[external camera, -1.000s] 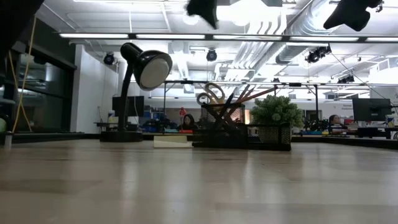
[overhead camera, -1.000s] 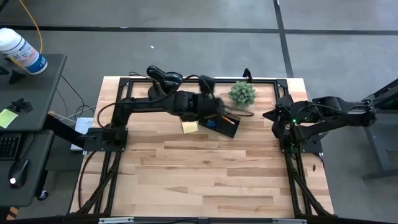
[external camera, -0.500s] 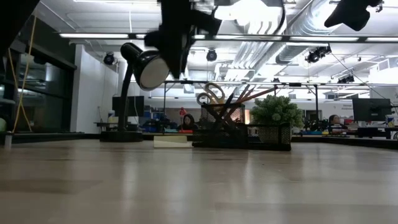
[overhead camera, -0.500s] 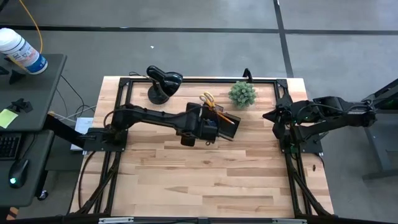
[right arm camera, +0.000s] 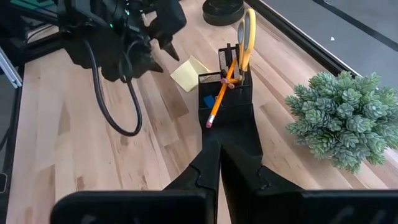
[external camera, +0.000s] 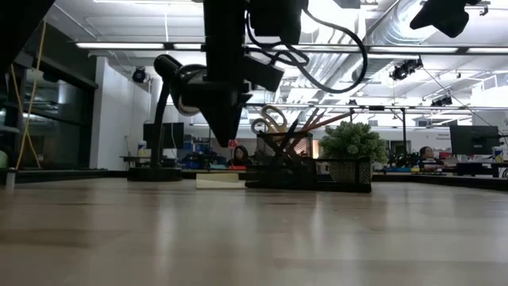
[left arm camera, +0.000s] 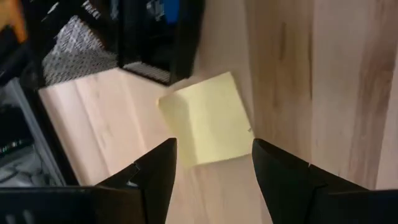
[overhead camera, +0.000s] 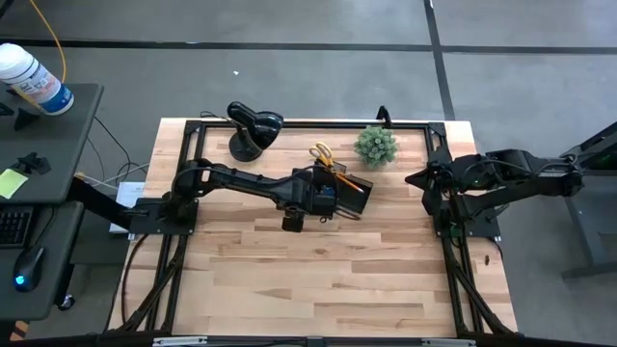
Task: Pick and place office supplies into organizer
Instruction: Put the sticky notes into the desk organizer
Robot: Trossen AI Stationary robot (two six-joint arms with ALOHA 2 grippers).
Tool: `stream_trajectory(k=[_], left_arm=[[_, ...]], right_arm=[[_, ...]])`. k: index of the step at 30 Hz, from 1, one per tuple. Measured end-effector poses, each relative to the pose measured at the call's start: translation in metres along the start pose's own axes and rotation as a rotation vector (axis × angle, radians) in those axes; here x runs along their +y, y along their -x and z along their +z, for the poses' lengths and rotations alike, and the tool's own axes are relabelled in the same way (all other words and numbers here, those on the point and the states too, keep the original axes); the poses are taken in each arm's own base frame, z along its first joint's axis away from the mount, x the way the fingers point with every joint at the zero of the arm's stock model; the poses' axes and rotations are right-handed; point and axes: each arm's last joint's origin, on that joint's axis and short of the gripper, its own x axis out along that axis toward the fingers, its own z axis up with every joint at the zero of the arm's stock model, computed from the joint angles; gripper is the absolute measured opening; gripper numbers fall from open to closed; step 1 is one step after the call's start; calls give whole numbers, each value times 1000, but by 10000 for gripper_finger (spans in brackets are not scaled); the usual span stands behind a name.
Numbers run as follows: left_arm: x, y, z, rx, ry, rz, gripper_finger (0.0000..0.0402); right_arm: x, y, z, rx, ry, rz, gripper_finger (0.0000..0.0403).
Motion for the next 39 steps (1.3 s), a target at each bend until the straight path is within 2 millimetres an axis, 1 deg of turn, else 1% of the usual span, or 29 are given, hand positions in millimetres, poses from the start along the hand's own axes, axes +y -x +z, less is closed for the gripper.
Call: stream_trajectory(k=[5,11,16,23,27,33,39], left_arm=[[2,-11,-3,11,-29,-36,198],[13,-25,-9,46,-2,-69,198],[24,-31,-9,24,-15,-136,198],[32,-35,-11,40,-8,-108,198],[41,-40,-14,36,9,-156,198],[56,-48,-19,56,50,-144,198],[69,-54,-20,28,77,-181,198]], right_arm=[[0,0,0,1,-4,2,11],[0,0,0,1,-4,2,11],[0,0,0,1,-4,2,11],[0,0,0,1,-5,3,11],[0,0,0,1,-5,3,11],[0,0,0,1,-5,3,11],[0,0,0,1,-23,3,11]])
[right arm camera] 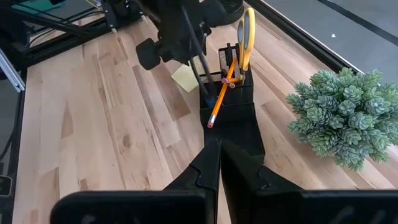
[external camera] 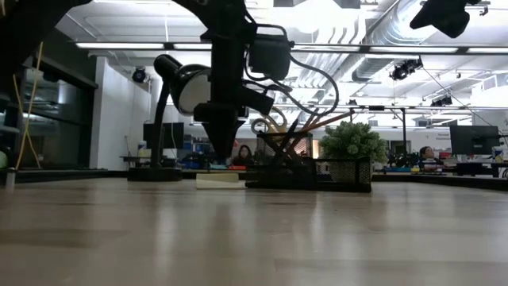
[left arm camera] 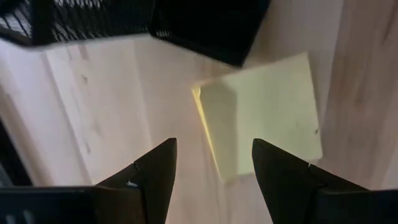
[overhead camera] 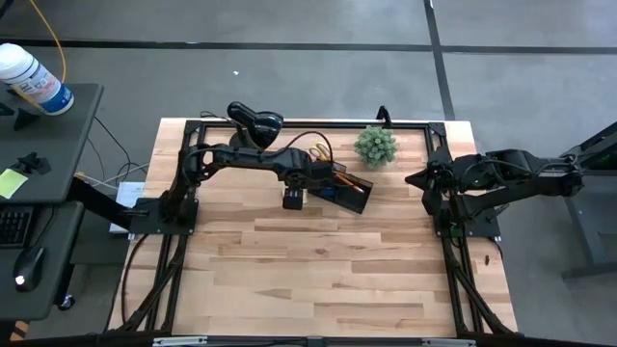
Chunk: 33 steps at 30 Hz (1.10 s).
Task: Pick and place office supplies into organizer
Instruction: Put the sticky notes into the desk organizer
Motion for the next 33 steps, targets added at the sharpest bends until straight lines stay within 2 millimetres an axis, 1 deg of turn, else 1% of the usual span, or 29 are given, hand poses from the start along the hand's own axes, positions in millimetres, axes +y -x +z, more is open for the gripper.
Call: stream_trajectory(k=[6,10,13,19,25,28,33], left_arm=[[9,-3,1,-41,33,-47,198],[10,-2,7,-103,27,-35,198],[9,0,9,-138,-10,-70,198],[9,-2,5,-94,-39,-61,198],[20,-5,1,-89,-7,-85,197],[21,-5,0,-83,-4,-80,198],[21,-1,0,-94,8,-64,198]], right_arm=[[0,0,0,0,-1,0,11],[0,0,0,0,-4,0,11],[0,0,0,0,-5,0,11],[0,0,0,2,-11,4,11],[0,0,0,2,-11,4,11],[0,0,0,2,-10,4,11],[0,0,0,0,-10,0,11]])
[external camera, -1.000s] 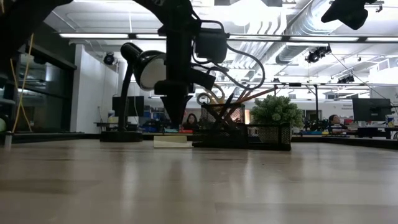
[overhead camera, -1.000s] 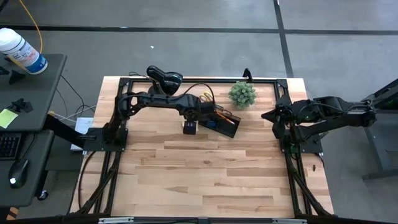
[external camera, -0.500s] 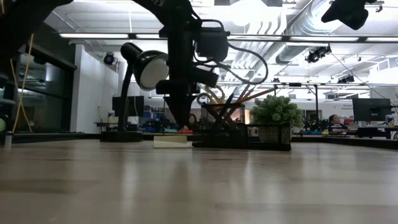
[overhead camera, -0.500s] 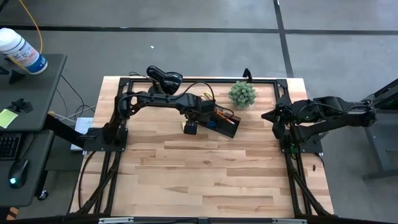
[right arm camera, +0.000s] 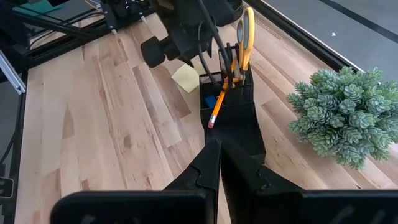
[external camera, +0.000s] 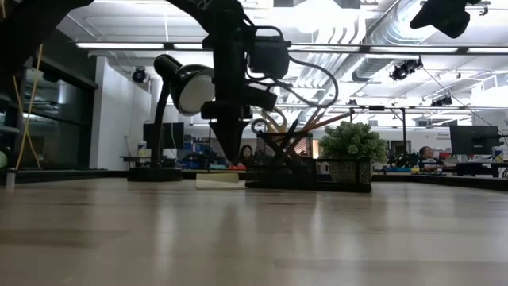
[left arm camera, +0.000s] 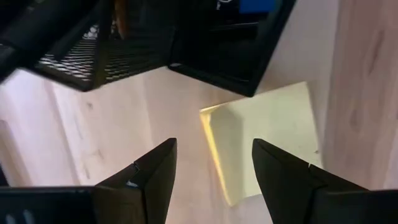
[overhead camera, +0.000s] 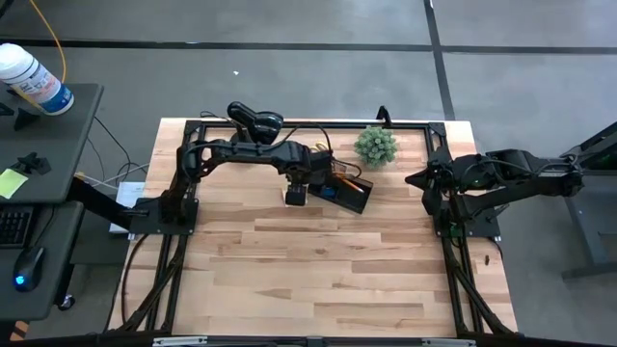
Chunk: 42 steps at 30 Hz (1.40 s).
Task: Pick and place office supplies into organizer
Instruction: Put the sticky notes into the desk organizer
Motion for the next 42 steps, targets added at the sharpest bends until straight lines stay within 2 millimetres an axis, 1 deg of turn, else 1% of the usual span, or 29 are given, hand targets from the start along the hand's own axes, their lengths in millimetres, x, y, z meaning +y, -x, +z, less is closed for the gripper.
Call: stream_trajectory(k=[5,8,10,13,16,19,21,23,29,37,42], left_arm=[[-2,0,1,2,13,13,198],[-2,4,-4,4,42,29,198],[-5,6,-12,-26,96,41,198],[-15,12,-33,-51,149,47,198],[-25,22,-53,-106,201,71,198],[-31,27,-63,-227,246,86,198],[-33,27,-66,-301,239,68,198],[-35,21,-68,-323,226,50,198],[-39,-3,-77,-241,223,64,198],[-36,-20,-68,-278,245,61,198],[-40,-35,-68,-220,242,46,198]], right_arm=[[0,0,0,0,-7,0,11],[0,0,0,-2,-16,-2,11],[0,0,0,-4,-17,0,11],[0,0,1,-12,-20,3,11],[1,-1,2,-18,-22,6,11],[3,-2,3,-18,-22,7,11],[4,-3,4,-24,-23,13,11],[5,-6,5,-20,-16,19,11],[10,-13,7,2,-13,25,11],[16,-25,7,56,-5,29,11],[18,-28,8,68,-1,27,11]])
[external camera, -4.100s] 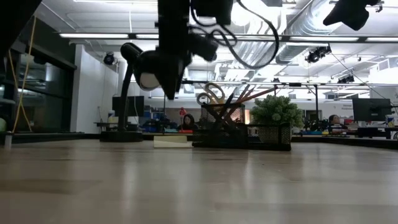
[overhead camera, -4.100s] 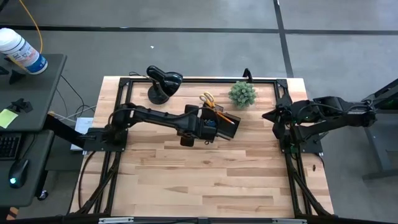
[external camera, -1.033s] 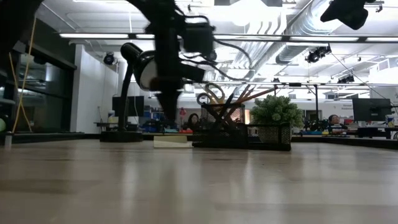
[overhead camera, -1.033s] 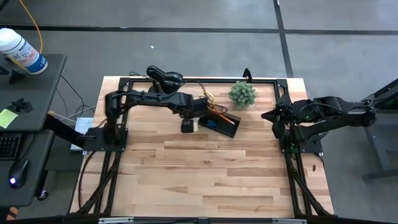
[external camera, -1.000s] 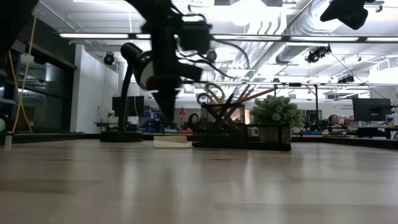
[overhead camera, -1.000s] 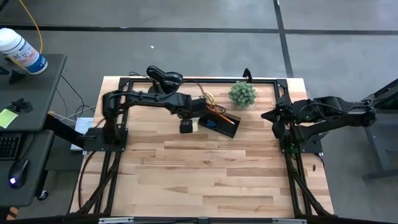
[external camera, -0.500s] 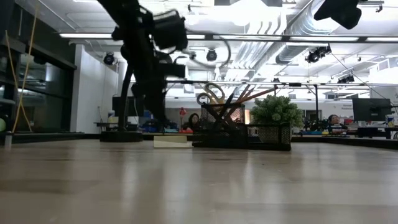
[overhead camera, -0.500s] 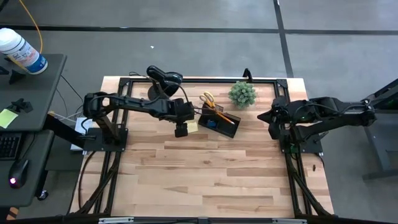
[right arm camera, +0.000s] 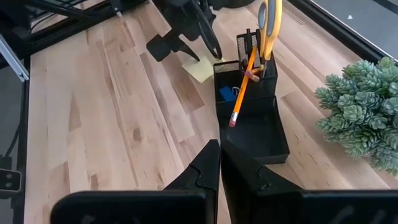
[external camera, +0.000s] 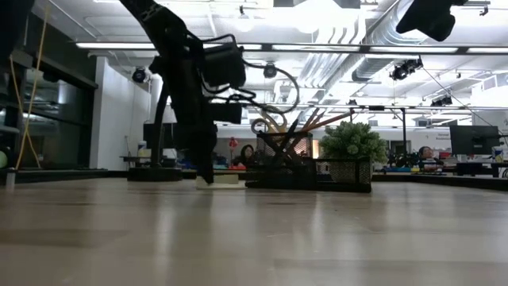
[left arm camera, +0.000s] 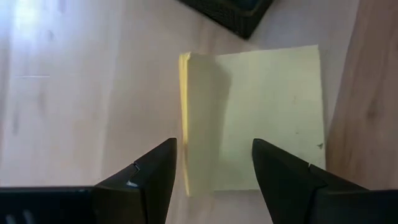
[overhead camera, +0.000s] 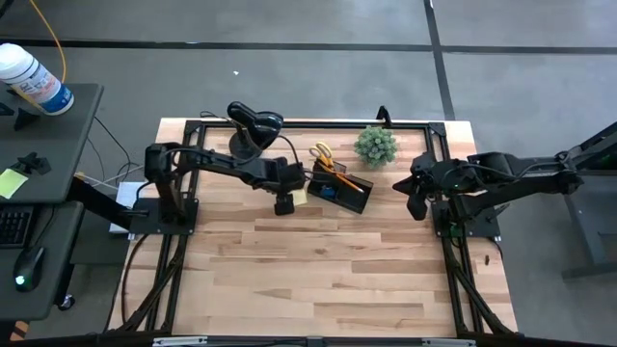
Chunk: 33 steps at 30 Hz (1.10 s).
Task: Pick and place office supplies into organizer
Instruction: Put the sticky notes into the desk organizer
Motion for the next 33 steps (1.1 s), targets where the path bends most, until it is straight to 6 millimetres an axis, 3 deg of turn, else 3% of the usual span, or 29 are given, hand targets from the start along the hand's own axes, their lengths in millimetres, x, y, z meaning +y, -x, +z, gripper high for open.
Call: stream_trajectory(k=[11,20,26,33], left_arm=[[-2,-8,1,4,25,-1,181],[-3,-9,0,14,18,-8,14],[-8,-7,-4,57,49,-51,8],[-33,20,-4,22,10,-94,1]], right_arm=[[0,0,0,-2,0,0,11],[0,0,0,-3,-1,-3,11],[0,0,0,-3,0,-3,11],[0,0,0,-2,20,-7,11]])
